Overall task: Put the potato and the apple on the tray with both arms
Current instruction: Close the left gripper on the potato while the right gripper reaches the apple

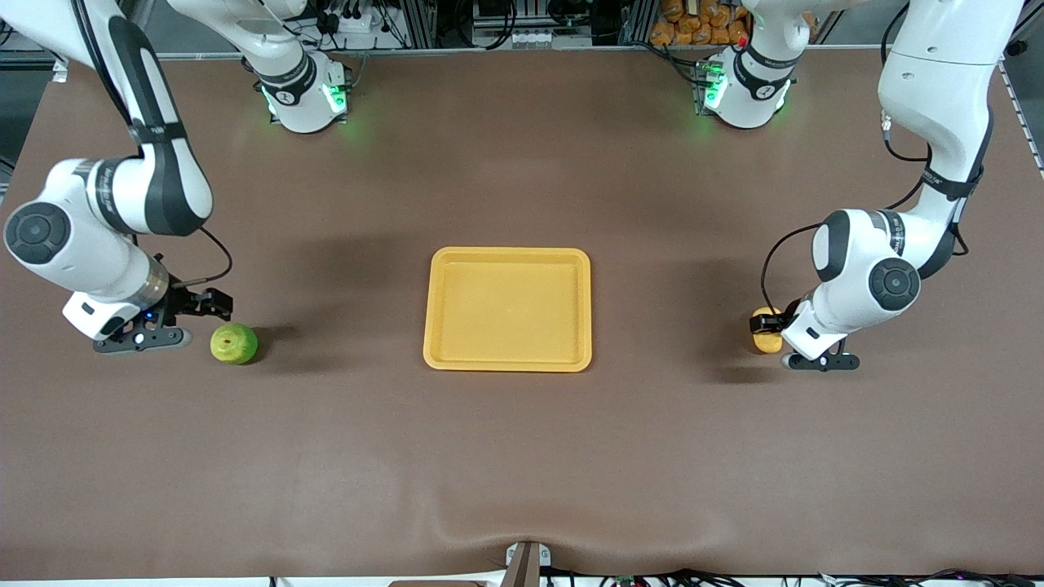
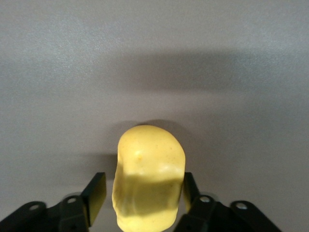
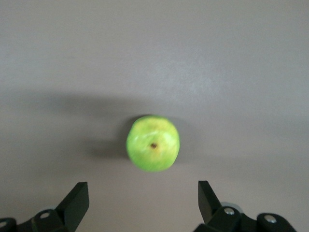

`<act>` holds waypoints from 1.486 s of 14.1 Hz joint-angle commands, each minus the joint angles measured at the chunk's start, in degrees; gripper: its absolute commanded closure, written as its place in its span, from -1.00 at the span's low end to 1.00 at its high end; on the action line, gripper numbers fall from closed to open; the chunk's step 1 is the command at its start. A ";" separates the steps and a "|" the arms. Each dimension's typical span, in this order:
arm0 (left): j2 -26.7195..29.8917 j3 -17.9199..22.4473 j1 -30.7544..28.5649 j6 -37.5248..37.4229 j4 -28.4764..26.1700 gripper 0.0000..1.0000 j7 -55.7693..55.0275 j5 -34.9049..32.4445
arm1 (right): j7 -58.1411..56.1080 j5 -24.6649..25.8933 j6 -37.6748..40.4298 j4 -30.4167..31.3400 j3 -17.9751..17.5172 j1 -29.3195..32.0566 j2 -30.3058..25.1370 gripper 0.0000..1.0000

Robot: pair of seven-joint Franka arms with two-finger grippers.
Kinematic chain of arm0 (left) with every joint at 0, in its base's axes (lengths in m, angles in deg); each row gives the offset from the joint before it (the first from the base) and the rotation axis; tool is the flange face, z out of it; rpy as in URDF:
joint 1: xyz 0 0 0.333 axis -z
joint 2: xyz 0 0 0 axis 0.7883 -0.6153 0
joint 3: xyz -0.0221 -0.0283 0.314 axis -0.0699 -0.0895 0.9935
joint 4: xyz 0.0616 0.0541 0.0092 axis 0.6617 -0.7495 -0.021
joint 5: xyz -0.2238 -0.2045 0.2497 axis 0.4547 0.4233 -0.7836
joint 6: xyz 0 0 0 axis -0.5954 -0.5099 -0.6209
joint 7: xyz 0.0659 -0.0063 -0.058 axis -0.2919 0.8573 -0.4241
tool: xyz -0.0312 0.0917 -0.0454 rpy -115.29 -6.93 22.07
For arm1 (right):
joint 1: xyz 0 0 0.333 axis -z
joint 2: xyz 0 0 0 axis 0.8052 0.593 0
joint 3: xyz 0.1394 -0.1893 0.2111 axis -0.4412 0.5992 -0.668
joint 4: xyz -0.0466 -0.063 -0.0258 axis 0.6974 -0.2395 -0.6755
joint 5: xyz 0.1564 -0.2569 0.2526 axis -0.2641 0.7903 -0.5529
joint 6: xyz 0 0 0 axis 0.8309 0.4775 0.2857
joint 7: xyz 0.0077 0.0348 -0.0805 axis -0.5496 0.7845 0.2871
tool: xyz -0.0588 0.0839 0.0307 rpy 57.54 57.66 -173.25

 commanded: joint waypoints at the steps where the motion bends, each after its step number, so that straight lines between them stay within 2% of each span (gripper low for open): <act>1: -0.66 0.02 -0.01 0.84 0.14 -0.05 -0.24 -0.34 | -0.81 1.15 -4.89 0.58 -0.56 1.64 3.75 -1.00; 5: -0.58 0.02 -0.01 0.84 0.32 0.67 0.28 -0.34 | -0.03 0.01 -10.43 1.47 -0.73 3.40 7.00 -1.00; 7: -0.31 0.02 0.08 0.76 0.41 0.99 0.38 -0.34 | -0.02 -2.35 -12.10 1.46 -0.73 3.40 8.58 -1.00; 11: 0.47 0.10 0.78 -1.70 1.98 1.00 0.55 -0.34 | -0.02 -5.09 -15.80 2.25 -0.73 3.49 11.66 -1.00; 14: 1.18 -0.16 1.92 -6.70 5.31 1.00 0.20 -0.34 | -0.02 -7.02 -15.80 2.34 -0.73 3.58 12.10 -1.00; 15: 1.53 -0.25 2.18 -8.46 6.28 1.00 -0.15 -0.34 | 0.06 -7.03 -15.71 2.43 -0.73 3.58 12.02 0.02; 16: 1.97 -0.51 2.62 -9.78 6.64 1.00 -0.50 -0.34 | 0.33 -7.37 -15.71 2.43 -0.82 3.49 11.84 0.85; 17: 2.58 -0.60 3.41 -10.49 6.73 1.00 -0.50 -0.26 | 0.68 -9.03 -15.10 2.35 -0.82 3.40 11.32 1.00; 21: 3.90 -1.39 5.08 -11.29 6.91 1.00 -1.20 -0.25 | 3.56 -11.15 -5.81 2.43 -0.91 0.26 6.15 1.00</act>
